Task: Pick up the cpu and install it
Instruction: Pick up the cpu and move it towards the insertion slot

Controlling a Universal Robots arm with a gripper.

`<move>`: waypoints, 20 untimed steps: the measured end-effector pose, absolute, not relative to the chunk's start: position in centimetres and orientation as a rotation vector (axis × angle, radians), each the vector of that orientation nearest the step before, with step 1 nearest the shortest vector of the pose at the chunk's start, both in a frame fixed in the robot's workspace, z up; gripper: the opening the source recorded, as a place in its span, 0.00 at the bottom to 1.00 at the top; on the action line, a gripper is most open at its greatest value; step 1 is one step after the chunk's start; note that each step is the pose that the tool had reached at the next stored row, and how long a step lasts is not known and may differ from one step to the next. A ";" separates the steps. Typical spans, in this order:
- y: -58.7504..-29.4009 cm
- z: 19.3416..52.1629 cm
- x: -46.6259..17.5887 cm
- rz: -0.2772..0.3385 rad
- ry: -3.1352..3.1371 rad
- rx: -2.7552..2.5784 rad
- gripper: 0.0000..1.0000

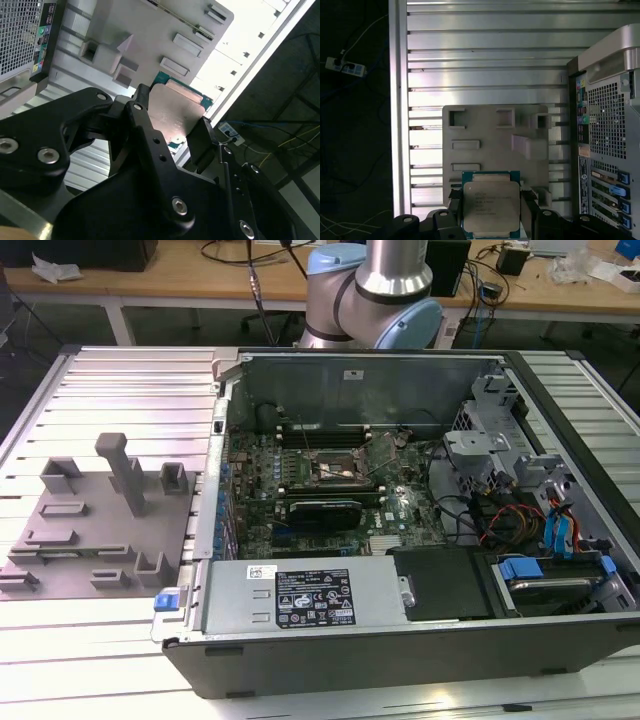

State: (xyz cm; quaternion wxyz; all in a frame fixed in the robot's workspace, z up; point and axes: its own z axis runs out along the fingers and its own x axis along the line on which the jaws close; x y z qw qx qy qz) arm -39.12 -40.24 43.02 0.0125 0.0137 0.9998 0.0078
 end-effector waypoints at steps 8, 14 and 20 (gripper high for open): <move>-40.2 43.0 -38.3 0.024 3.116 0.043 0.55; -40.2 43.0 -37.8 0.024 3.116 0.043 0.55; -40.2 43.0 -37.2 0.024 3.116 0.043 0.55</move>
